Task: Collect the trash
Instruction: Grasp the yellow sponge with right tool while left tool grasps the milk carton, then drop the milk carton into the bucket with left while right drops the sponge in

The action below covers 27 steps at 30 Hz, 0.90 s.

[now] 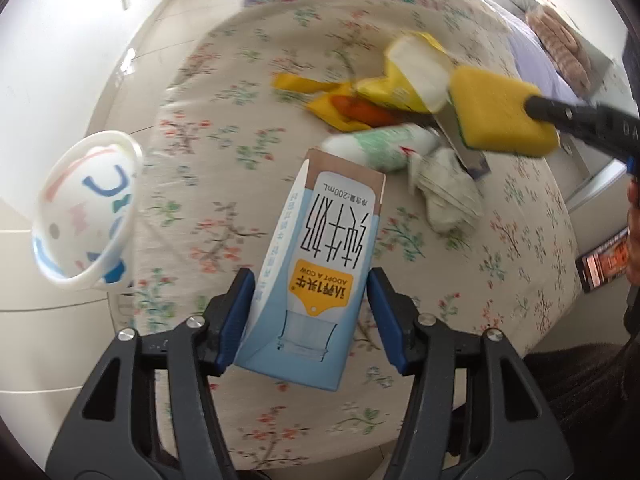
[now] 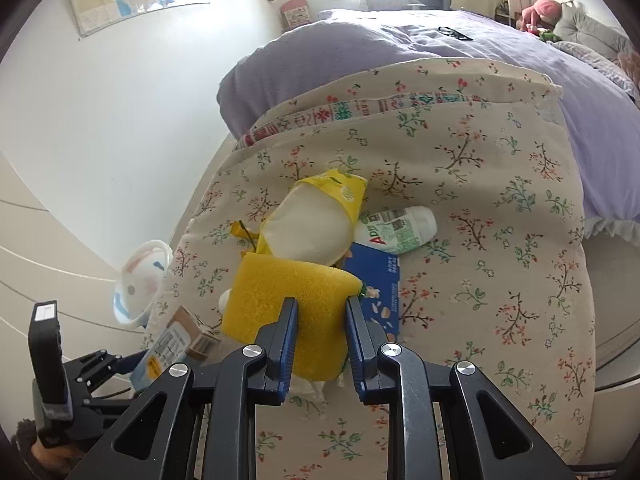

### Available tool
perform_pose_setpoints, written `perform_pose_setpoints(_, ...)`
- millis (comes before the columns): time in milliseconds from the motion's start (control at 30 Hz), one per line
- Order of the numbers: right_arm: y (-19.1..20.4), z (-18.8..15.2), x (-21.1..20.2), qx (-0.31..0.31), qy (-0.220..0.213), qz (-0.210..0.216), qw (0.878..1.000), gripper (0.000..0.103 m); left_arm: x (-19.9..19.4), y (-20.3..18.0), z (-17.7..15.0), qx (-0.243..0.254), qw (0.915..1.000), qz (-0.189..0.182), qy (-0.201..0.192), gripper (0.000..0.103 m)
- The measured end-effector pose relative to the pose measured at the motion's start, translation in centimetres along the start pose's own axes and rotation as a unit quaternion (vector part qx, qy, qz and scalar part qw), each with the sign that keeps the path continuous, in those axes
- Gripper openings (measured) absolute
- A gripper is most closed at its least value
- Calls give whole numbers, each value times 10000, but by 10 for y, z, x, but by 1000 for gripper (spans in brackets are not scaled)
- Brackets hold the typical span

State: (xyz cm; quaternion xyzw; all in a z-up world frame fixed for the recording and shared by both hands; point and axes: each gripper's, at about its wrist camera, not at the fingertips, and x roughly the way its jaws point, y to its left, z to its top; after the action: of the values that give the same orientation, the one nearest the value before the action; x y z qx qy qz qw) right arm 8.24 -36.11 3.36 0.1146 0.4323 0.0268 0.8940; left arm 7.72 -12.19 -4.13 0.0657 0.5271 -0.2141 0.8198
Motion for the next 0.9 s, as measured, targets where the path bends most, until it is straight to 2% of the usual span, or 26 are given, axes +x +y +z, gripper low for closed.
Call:
perform_pose_setpoints(467,44,10,19,-212,33,268,9994,24,-26,72,1,-789,9961,194,-359,60)
perform_pose_setpoints(900,107,17,49,-508,84,549,9972,24,-44,142,0,-1464,9858,481,-661,60)
